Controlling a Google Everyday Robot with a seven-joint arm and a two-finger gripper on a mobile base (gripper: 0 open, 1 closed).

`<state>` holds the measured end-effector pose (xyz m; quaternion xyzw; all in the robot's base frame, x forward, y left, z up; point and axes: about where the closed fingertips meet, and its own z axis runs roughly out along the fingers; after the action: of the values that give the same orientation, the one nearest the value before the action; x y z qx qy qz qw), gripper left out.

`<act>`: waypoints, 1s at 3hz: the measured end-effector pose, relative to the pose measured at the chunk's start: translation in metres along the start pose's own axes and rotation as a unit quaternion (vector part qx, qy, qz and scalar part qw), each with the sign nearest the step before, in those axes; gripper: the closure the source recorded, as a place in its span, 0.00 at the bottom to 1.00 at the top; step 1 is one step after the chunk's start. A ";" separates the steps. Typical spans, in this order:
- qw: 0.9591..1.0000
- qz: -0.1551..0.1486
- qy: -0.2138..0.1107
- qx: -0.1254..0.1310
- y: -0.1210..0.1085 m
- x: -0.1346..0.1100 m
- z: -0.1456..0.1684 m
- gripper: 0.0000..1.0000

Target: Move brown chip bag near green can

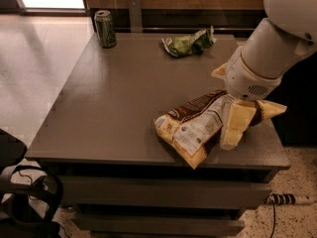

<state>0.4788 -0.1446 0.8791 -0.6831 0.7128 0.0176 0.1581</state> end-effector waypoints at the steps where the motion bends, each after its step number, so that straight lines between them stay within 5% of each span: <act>1: 0.999 0.011 -0.004 -0.030 0.005 -0.002 0.031 0.00; 3: 0.998 0.028 -0.023 -0.049 0.011 -0.006 0.057 0.42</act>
Offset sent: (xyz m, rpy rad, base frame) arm 0.0026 0.0272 -0.0758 0.0997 0.1420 -0.0389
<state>0.4799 -0.1245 0.8248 -0.6688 0.7264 0.0726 0.1404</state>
